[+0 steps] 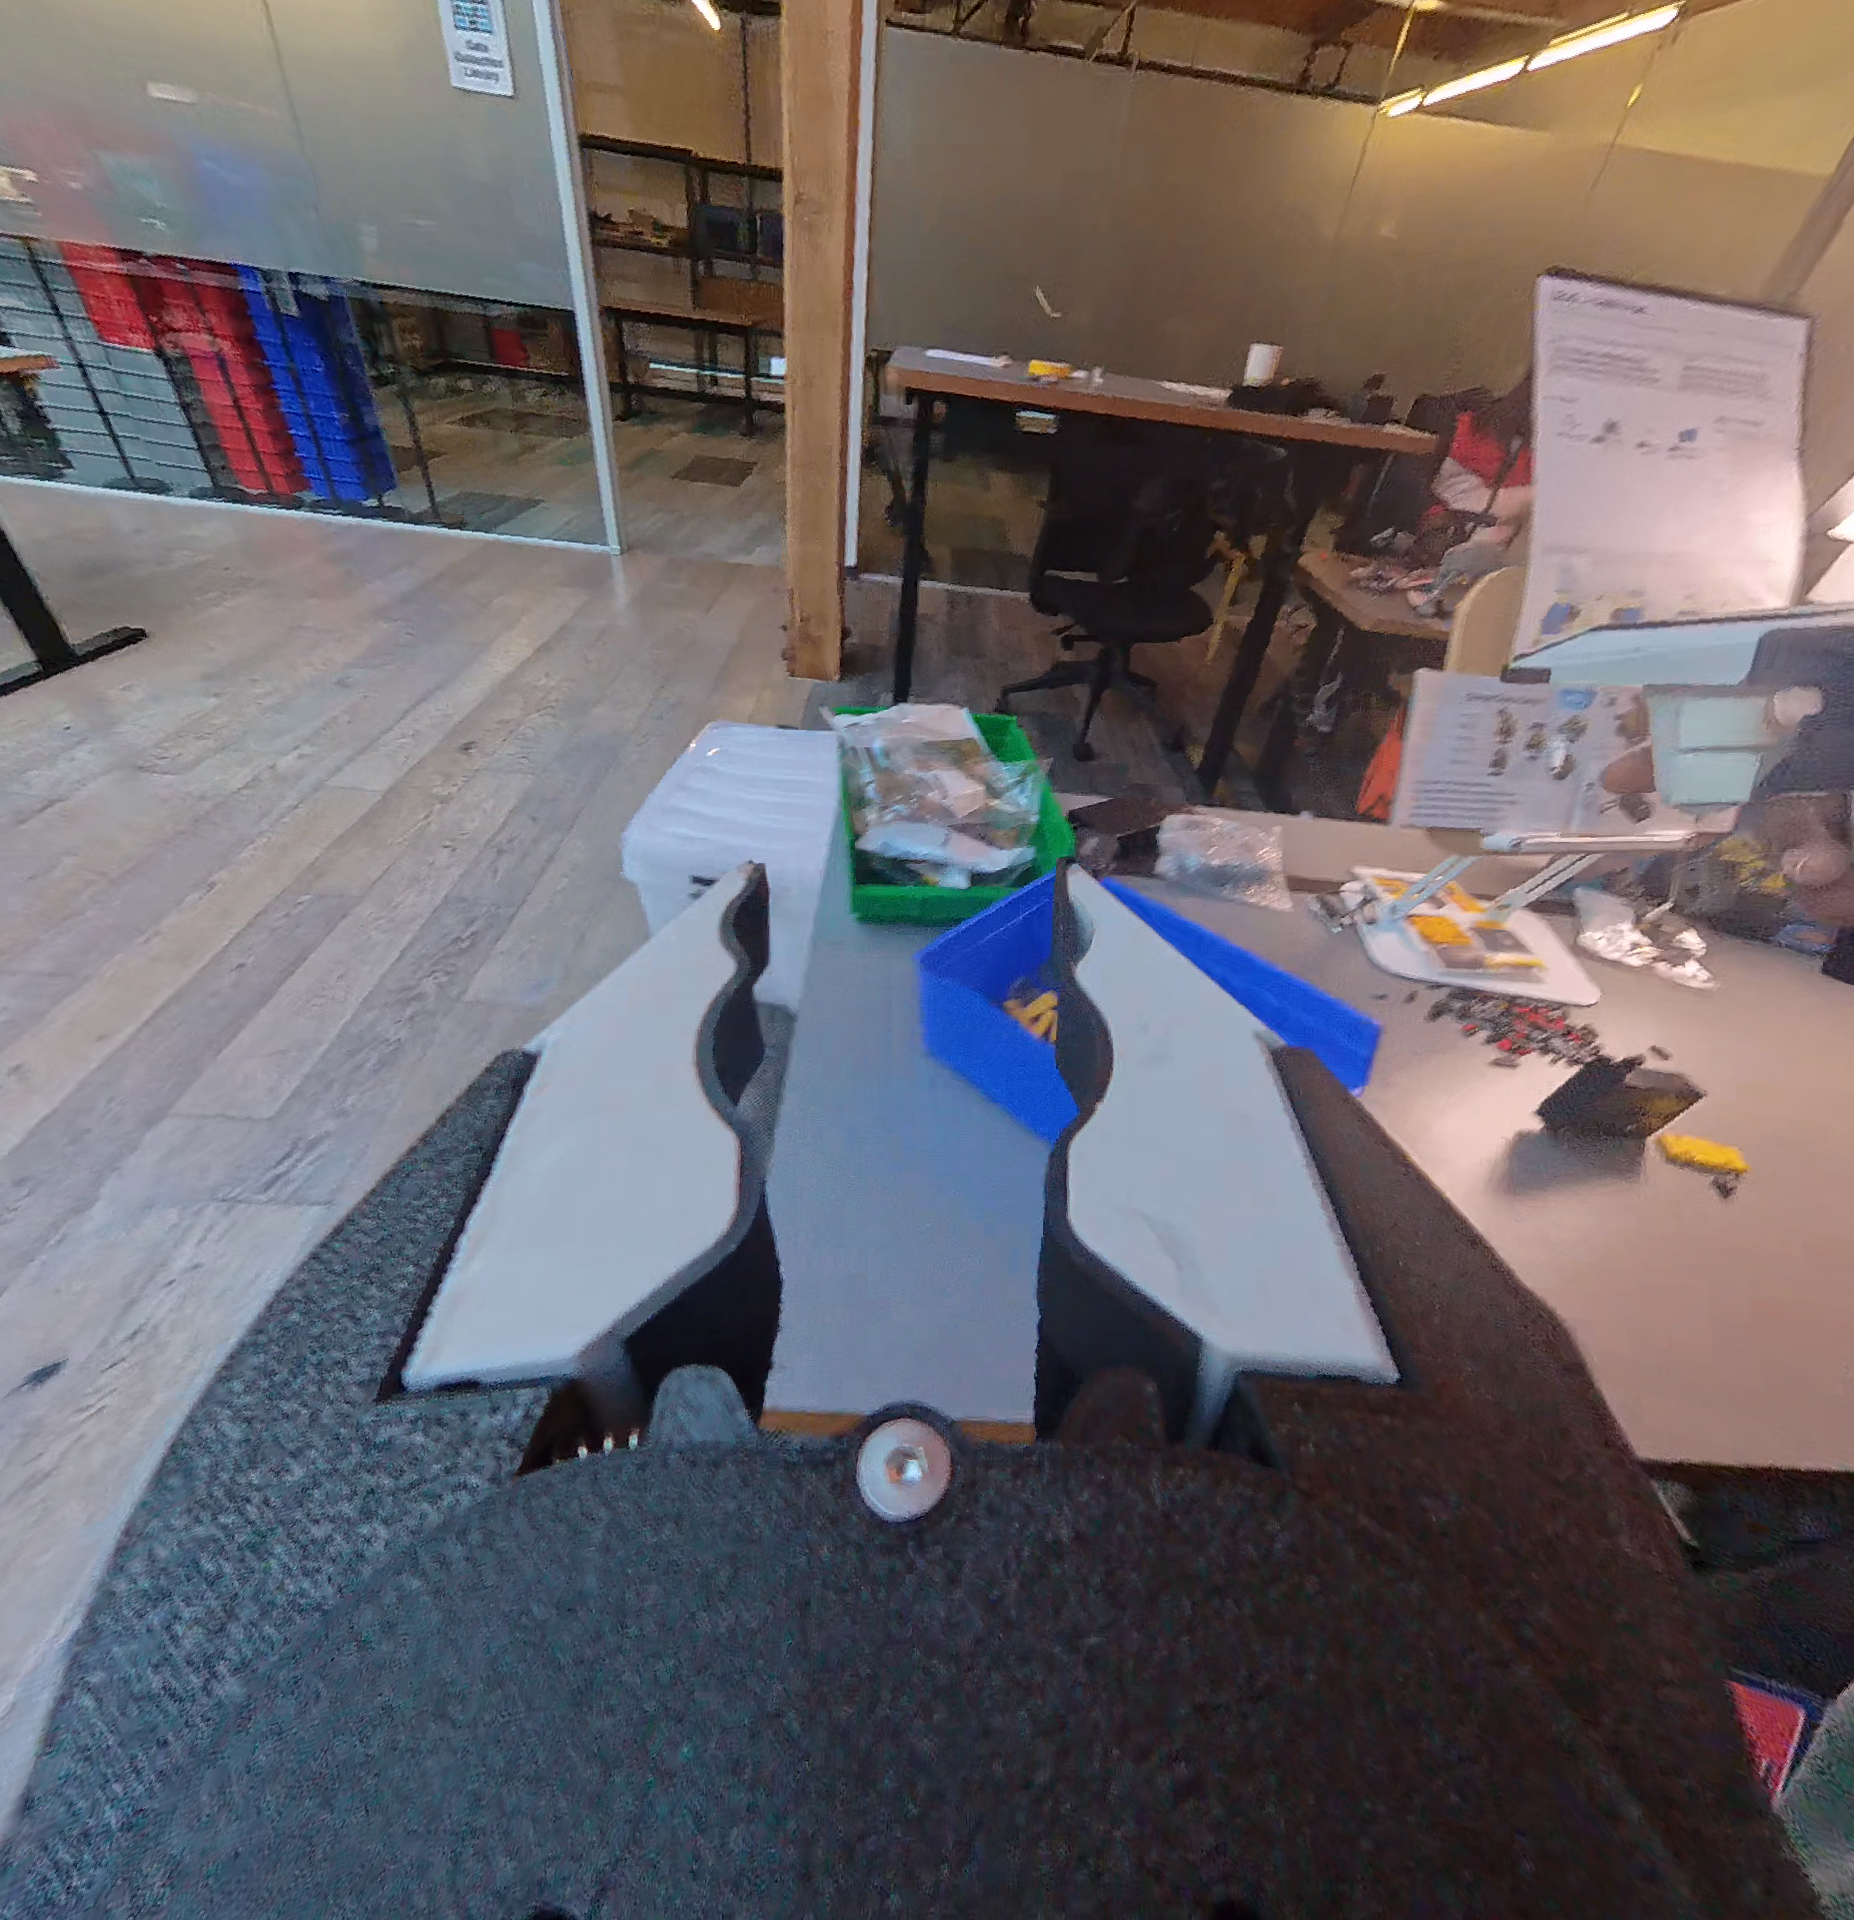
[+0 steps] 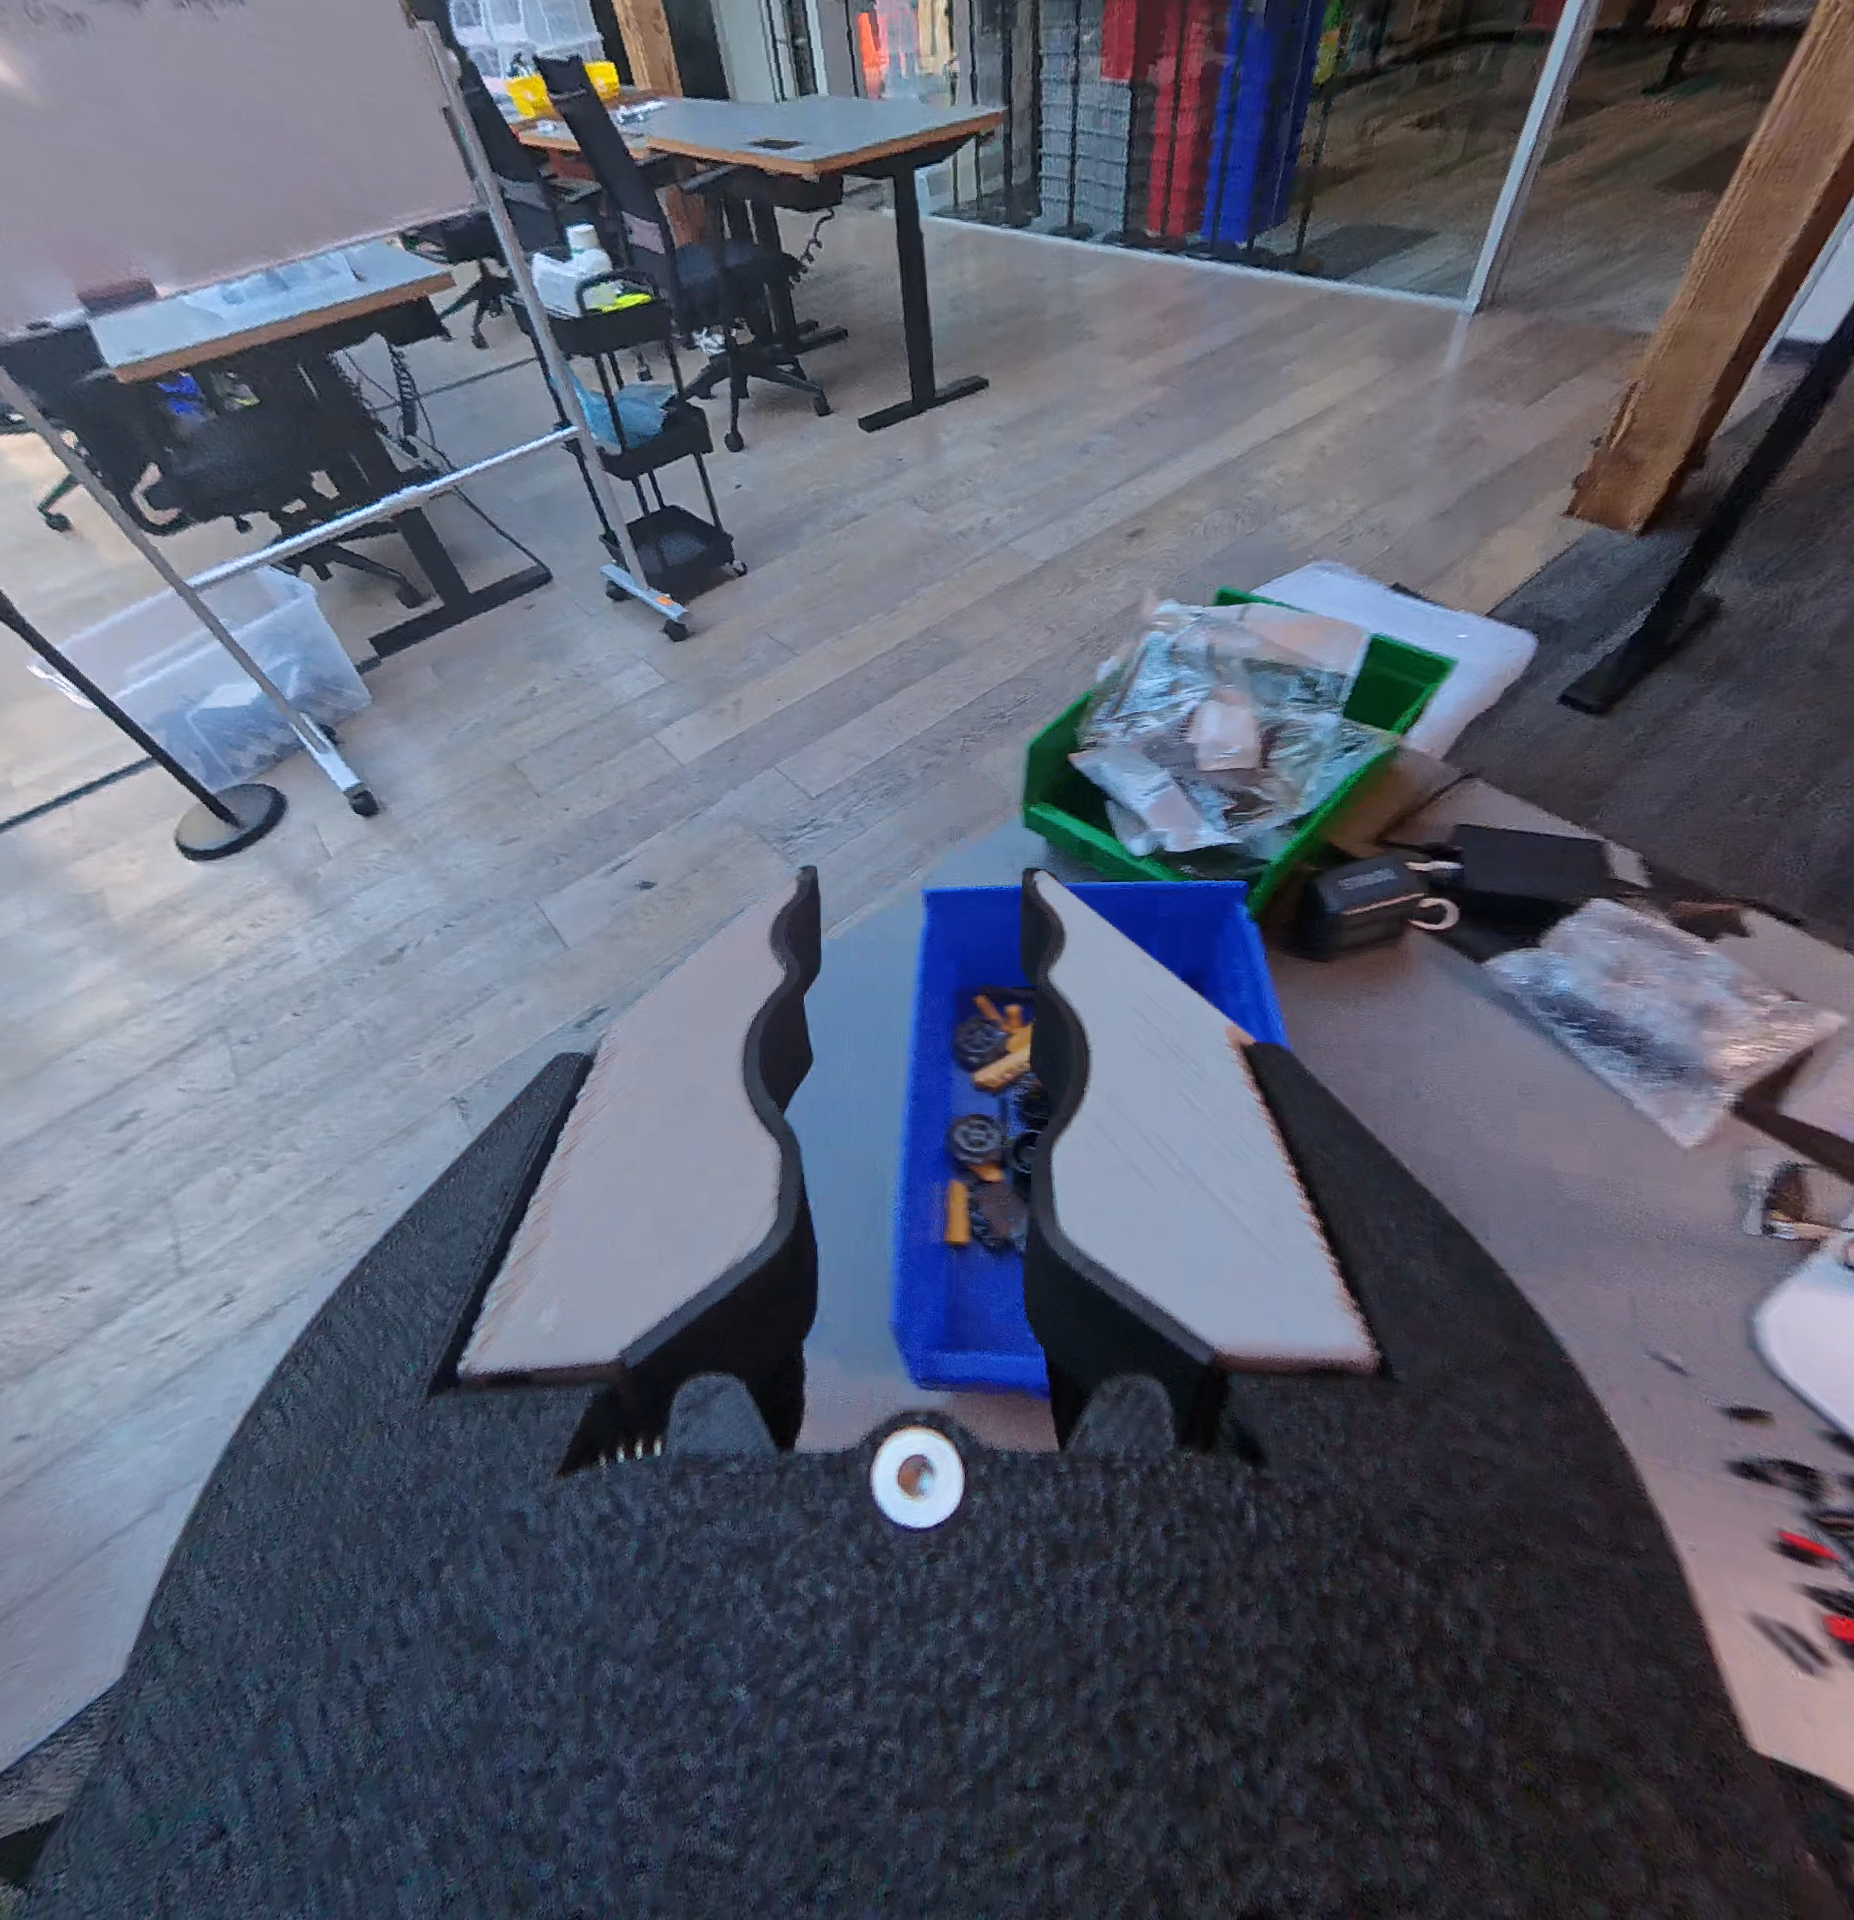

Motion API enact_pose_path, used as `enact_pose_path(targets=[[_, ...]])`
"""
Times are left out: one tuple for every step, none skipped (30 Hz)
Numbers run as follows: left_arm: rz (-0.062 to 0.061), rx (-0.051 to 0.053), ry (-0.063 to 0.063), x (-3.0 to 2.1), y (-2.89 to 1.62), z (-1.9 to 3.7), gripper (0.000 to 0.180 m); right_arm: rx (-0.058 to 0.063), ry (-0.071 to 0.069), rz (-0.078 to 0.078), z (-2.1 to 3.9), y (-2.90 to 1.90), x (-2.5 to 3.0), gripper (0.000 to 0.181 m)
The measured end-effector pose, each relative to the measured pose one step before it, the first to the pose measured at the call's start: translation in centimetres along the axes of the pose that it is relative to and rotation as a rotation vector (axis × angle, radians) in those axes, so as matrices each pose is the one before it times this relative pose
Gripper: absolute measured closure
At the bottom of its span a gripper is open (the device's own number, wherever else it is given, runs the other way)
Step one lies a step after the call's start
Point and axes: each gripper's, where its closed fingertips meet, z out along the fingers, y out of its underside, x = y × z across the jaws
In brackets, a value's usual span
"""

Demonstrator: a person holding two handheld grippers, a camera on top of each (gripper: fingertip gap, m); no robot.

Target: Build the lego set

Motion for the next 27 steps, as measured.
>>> enact_pose_path(targets=[[0.0164, -0.0202, -0.0241, -3.251, 0.077, -1.999, 0.126, -0.0124, -0.0175, 0.0099, 1.907, -0.048, -3.363, 0.145], [0.0118, -0.0158, -0.0286, -3.306, -0.061, -1.975, 0.126, -0.0096, -0.0319, 0.0027, 2.013, -0.246, -3.398, 0.144], [0.0106, -0.0134, -0.0311, -3.271, -0.154, -1.883, 0.126, -0.0054, -0.042, -0.0096, 2.146, -0.457, -3.258, 0.144], [0.0142, -0.0158, -0.0337, -3.197, -0.09, -1.736, 0.126, -0.0024, -0.0375, -0.0235, 2.238, -0.629, -2.84, 0.144], [0.0181, -0.0157, -0.0387, -3.111, 0.012, -1.55, 0.126, 0.003, -0.0274, -0.0257, 2.292, -0.769, -2.292, 0.144], [0.0151, -0.0133, -0.0426, -2.997, 0.113, -1.347, 0.126, 0.0046, -0.026, -0.0115, 2.296, -0.774, -1.933, 0.144], [0.006, -0.0132, -0.0436, -2.82, 0.223, -1.133, 0.126, 0.0059, -0.0283, 0.0038, 2.263, -0.674, -1.666, 0.143], [-0.0025, -0.0139, -0.0437, -2.623, 0.306, -0.893, 0.125, 0.0073, -0.0233, 0.0092, 2.181, -0.53, -1.38, 0.142], [-0.0068, -0.0137, -0.0456, -2.417, 0.312, -0.664, 0.125, 0.0053, -0.0172, 0.0056, 2.061, -0.35, -1.133, 0.142], [-0.0088, -0.0113, -0.0476, -2.186, 0.236, -0.448, 0.124, -0.0004, -0.014, 0.0026, 1.933, -0.16, -0.947, 0.142], [-0.0117, -0.0061, -0.0459, -1.911, 0.125, -0.212, 0.124, -0.0063, -0.0135, 0.0022, 1.811, -0.025, -0.796, 0.141], [-0.0175, -0.0014, -0.0398, -1.582, 0.046, 0.048, 0.124, -0.0082, -0.0128, 0.0046, 1.67, -0.001, -0.626, 0.141], [-0.0237, -0.0011, -0.0286, -1.208, 0.071, 0.394, 0.124, -0.007, -0.0094, 0.0057, 1.533, -0.047, -0.379, 0.14], [-0.0229, -0.0043, -0.0167, -0.861, 0.135, 0.77, 0.124, -0.0052, -0.0024, 0.0043, 1.408, -0.069, -0.078, 0.14], [-0.0145, -0.0037, -0.0121, -0.664, 0.103, 1.104, 0.125, -0.003, 0.0061, 0.0008, 1.303, -0.092, 0.252, 0.139], [-0.0076, -0.0012, -0.008, -0.536, -0.038, 1.431, 0.125, -0.003, 0.0117, -0.0003, 1.212, -0.079, 0.562, 0.139], [-0.006, -0.0012, 0.0013, -0.354, -0.231, 1.779, 0.125, -0.003, 0.0175, 0.0007, 1.123, -0.075, 0.861, 0.138], [-0.0041, -0.001, 0.009, -0.223, -0.488, 2.074, 0.125, 0.0011, 0.0218, -0.0005, 1.066, -0.123, 1.131, 0.138], [0.002, 0.0006, 0.0122, -0.165, -0.782, 2.344, 0.125, 0.0024, 0.028, -0.0017, 1.129, -0.104, 1.406, 0.138], [0.0108, 0.003, 0.0125, -0.157, -1.034, 2.567, 0.125, 0.0021, 0.0301, 0.0005, 1.305, -0.03, 1.576, 0.137], [0.0189, 0.0042, 0.0131, -0.178, -1.182, 2.761, 0.125, 0.0026, 0.0253, 0.0052, 1.58, 0.008, 1.573, 0.137], [0.0234, 0.0025, 0.0146, -0.23, -1.147, 2.994, 0.125, 0.0054, 0.0241, 0.0064, 1.877, -0.004, 1.565, 0.136], [0.0234, 0.0003, 0.015, -0.332, -1.038, 3.204, 0.125, 0.0089, 0.0264, 0.0046, 2.158, -0.039, 1.574, 0.136], [0.0229, -0.0014, 0.0156, -0.42, -0.935, 3.396, 0.125, 0.0116, 0.0226, -0.0018, 2.409, -0.145, 1.418, 0.134], [0.0229, -0.0036, 0.0149, -0.54, -0.863, 3.557, 0.125, 0.0174, 0.0217, -0.0113, 2.56, -0.322, 1.299, 0.133], [0.0135, -0.0078, 0.0134, -0.636, -0.892, 3.7, 0.124, 0.0208, 0.0269, -0.0215, 2.649, -0.524, 1.27, 0.134], [-0.0091, -0.0052, 0.0212, -0.54, -1.224, 3.741, 0.123, -0.0041, 0.0257, -0.0252, 2.734, -0.552, 1.131, 0.132]])
